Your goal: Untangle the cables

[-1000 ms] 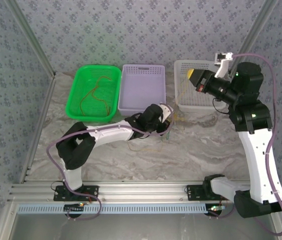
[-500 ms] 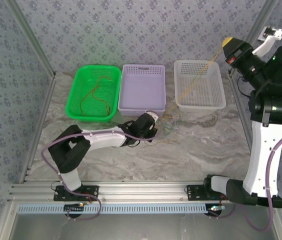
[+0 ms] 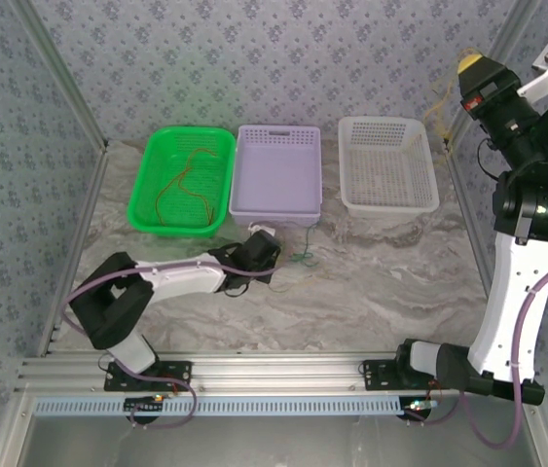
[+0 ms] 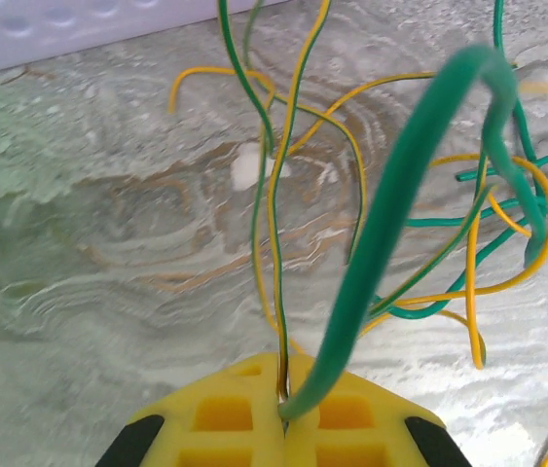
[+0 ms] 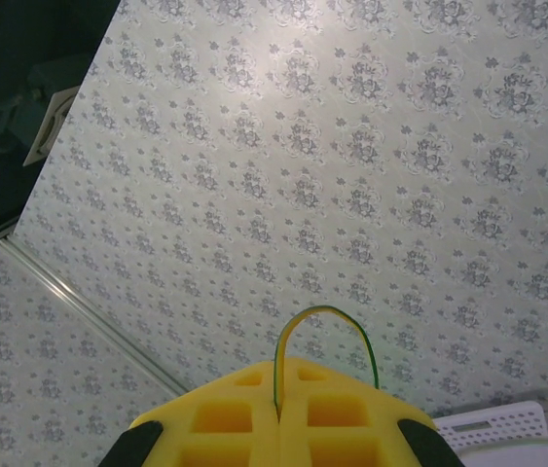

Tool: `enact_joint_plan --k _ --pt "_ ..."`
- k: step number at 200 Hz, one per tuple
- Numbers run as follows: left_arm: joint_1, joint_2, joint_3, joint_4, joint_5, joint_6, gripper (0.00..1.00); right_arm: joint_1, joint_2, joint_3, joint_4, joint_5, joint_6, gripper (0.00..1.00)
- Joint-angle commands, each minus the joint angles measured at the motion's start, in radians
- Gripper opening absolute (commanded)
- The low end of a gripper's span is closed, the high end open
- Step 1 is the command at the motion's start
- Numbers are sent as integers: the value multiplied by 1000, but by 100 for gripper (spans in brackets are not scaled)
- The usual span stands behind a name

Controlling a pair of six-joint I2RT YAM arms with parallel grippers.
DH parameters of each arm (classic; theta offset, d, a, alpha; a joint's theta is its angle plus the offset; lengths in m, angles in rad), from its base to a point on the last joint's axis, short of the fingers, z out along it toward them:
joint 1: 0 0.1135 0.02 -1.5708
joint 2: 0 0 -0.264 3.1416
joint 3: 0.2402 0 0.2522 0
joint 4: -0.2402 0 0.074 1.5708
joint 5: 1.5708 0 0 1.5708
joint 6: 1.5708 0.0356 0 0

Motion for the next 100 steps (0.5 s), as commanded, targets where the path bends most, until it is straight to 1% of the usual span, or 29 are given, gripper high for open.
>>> enact_joint_plan --k 1,4,16,21,27,64,68,71,86,100 --pt "8 -87 -25 -43 -7 -54 12 -1 -2 30 13 -43 -9 0" --pt "7 -96 -24 -46 -2 -54 17 -3 -3 30 7 -45 -17 0" --pt "7 -137 -20 -64 13 -64 43 -3 -6 29 -18 -57 -44 0" --pt "7 -156 -15 -76 15 -70 50 -2 -7 27 -29 -62 -54 0" --pt "6 -176 -7 -94 18 -75 55 -2 -10 20 -37 -71 -63 0" --pt "5 -346 51 -178 38 -85 71 0 -41 -79 -25 -129 -93 0" --pt "4 -362 62 -189 43 -85 81 2 -43 -87 -22 -134 -92 0" --pt "6 -373 70 -196 48 -86 84 4 -45 -94 -19 -138 -93 0" --pt "5 -421 117 -229 70 -86 86 16 -47 -115 -9 -154 -98 0" --pt "6 -460 154 -242 102 -78 84 38 -47 -123 -4 -164 -106 0"
